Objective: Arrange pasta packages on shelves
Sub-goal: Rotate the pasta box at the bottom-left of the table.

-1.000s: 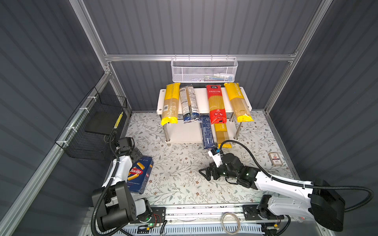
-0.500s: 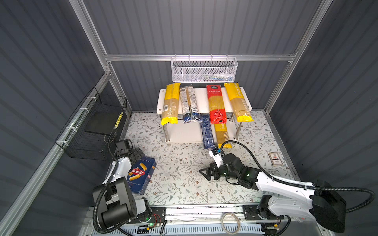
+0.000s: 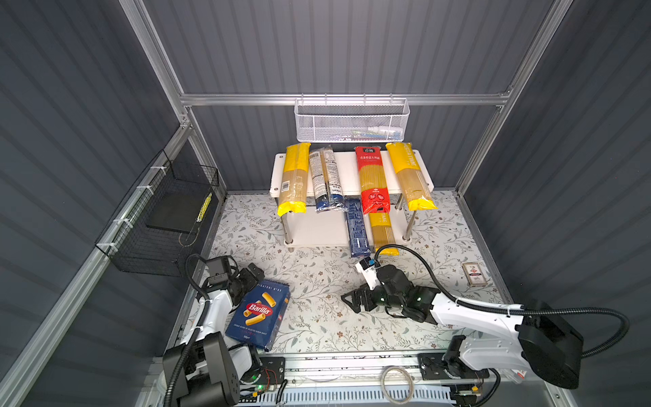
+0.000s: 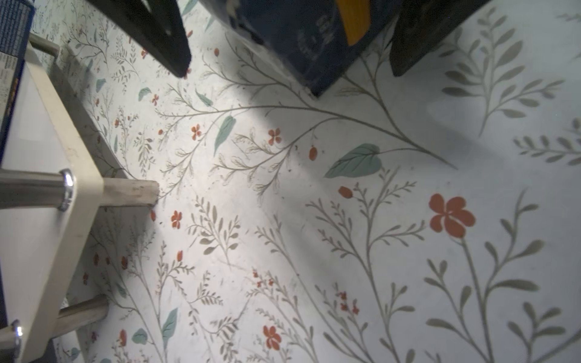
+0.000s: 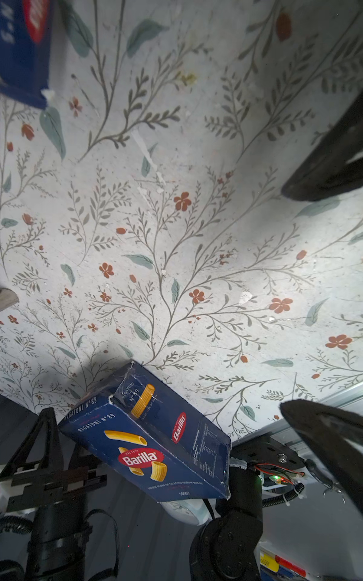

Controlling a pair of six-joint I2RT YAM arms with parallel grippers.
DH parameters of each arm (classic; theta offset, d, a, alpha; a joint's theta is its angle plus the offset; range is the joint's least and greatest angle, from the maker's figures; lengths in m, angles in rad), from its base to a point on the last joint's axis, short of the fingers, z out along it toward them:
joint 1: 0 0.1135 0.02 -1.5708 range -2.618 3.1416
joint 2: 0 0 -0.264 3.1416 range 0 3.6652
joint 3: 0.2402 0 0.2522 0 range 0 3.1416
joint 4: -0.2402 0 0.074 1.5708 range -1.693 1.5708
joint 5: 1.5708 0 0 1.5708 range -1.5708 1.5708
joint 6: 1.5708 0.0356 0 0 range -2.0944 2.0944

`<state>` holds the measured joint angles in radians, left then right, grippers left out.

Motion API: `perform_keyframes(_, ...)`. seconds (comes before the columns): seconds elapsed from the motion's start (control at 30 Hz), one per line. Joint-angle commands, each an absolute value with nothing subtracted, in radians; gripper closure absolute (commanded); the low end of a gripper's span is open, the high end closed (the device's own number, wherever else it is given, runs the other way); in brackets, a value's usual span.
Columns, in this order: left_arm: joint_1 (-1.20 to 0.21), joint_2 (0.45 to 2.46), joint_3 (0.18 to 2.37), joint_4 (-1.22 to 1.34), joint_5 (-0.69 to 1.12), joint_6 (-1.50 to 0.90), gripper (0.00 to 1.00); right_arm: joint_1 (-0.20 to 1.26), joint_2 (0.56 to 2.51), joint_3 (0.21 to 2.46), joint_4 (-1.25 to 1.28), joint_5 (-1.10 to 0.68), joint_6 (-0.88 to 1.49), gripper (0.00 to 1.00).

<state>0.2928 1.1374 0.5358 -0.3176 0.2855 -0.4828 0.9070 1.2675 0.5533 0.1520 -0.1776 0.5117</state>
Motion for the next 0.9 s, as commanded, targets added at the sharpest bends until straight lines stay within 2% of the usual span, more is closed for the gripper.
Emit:
perform_keyframes(0.0,0.291,1.150,0.589,-0.358,0.321,-0.482,0.00,0.914,1.280,0.599,0.152,-0.209,0.501,0.01)
perform_keyframes(0.17,0.290,1.142,0.574,-0.406,0.313,-0.465,0.00,0.973,1.399,0.681,0.205,-0.355,0.517,0.01)
perform_keyframes(0.33,0.290,1.144,0.569,-0.427,0.288,-0.462,0.00,1.079,1.604,0.871,0.185,-0.393,0.557,0.01)
perform_keyframes(0.57,0.256,1.127,0.539,-0.347,0.404,-0.503,0.00,1.104,1.846,1.058,0.285,-0.466,0.764,0.01)
perform_keyframes(0.7,0.138,1.119,0.528,-0.263,0.437,-0.551,0.00,1.105,1.920,1.124,0.297,-0.489,0.789,0.01)
perform_keyframes(0.87,0.094,1.122,0.508,-0.140,0.520,-0.617,0.00,1.096,1.911,1.128,0.264,-0.440,0.785,0.01)
